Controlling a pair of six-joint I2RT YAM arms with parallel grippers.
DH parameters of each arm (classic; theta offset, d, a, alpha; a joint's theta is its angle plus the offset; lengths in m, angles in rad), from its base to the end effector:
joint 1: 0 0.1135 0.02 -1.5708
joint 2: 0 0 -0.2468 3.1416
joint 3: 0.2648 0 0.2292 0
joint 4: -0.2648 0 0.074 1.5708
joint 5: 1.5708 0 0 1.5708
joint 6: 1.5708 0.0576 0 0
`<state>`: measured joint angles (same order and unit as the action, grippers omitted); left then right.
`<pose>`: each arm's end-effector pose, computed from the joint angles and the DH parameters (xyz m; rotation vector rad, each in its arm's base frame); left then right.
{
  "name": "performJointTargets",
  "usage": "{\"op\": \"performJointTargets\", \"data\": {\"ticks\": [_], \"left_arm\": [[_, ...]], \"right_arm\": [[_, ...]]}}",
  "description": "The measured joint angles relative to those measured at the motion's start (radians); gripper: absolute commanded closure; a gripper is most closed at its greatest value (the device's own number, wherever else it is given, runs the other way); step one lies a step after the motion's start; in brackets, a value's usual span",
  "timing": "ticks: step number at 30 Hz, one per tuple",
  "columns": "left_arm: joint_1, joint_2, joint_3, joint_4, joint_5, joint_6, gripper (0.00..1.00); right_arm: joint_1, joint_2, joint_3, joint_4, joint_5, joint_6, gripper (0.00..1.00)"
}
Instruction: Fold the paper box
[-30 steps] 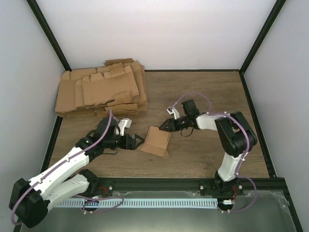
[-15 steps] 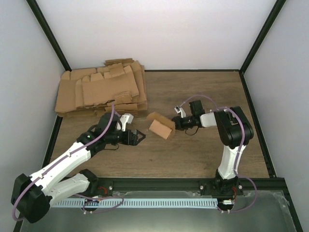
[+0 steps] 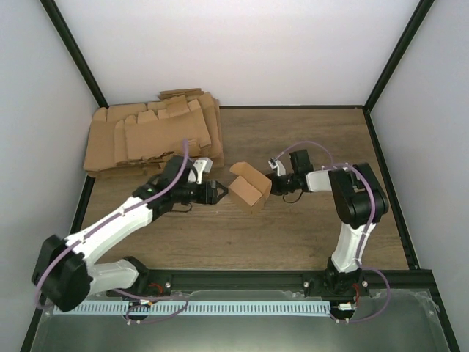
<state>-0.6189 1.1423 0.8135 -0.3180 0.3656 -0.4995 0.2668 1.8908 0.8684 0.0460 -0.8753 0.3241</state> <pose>0.1902 -0.1607 0.2463 0.3568 2.3368 -0.9907 0.3031 0.1287 0.0984 -0.2874 2.5174 1.3464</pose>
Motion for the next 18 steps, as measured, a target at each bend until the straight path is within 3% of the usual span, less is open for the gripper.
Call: {"op": "performJointTargets", "data": {"ticks": [7, 18], "left_arm": [[0.000, 0.195, -0.011, 0.064, -0.024, -0.005, 0.47], [0.000, 0.317, 0.049, 0.167, -0.028, -0.012, 0.54]], "right_arm": [[-0.010, -0.100, 0.006, -0.060, 0.129, 0.005, 0.60], [-0.010, -0.329, 0.021, -0.119, 0.207, 0.013, 0.42]]}}
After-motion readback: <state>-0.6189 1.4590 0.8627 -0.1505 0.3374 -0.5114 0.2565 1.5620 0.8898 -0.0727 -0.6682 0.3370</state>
